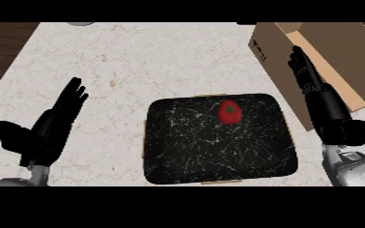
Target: Pick the tomato from the tray and place it in the cardboard box
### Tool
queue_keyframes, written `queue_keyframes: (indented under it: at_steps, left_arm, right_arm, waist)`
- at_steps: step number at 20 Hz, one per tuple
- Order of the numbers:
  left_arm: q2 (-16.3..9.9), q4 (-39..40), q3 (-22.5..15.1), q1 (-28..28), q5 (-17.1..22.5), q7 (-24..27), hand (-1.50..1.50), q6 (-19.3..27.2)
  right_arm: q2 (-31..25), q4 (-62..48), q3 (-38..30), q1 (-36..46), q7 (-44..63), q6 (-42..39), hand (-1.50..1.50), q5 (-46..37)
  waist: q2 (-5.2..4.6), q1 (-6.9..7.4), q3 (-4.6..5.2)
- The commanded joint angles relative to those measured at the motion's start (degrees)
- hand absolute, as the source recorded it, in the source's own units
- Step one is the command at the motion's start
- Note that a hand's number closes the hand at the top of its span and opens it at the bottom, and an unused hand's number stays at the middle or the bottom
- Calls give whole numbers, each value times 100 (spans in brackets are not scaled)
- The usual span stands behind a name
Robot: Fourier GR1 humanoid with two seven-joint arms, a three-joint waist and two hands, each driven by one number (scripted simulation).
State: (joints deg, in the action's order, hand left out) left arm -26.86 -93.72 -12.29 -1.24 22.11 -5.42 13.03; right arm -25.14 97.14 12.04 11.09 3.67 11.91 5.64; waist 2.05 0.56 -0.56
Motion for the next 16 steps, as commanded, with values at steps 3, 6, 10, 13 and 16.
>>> queue_keyframes:
  at_steps: [3,6,10,13,16]
  left_arm:
    - [-137,-185,539,145,127,-107,0,-178]
    - [-240,-110,889,59,279,-155,0,-263]
    - [16,54,665,101,359,-293,0,-117]
    - [-10,-88,738,72,362,-458,0,-159]
    - [-92,-106,939,239,535,-419,0,-509]
  right_arm:
    - [167,-191,-624,268,41,-455,-150,662]
    - [417,-314,-700,665,684,-439,-150,997]
    - [822,223,-885,-121,-828,1618,-150,-684]
    - [755,630,-453,-504,-1657,1062,-150,-798]
    - [405,1373,-55,-835,-1047,963,-150,-1405]
  waist:
    - [-204,-18,54]
    - [-209,-2,55]
    - [-192,-144,49]
    - [-191,-90,52]
    - [-183,-86,59]
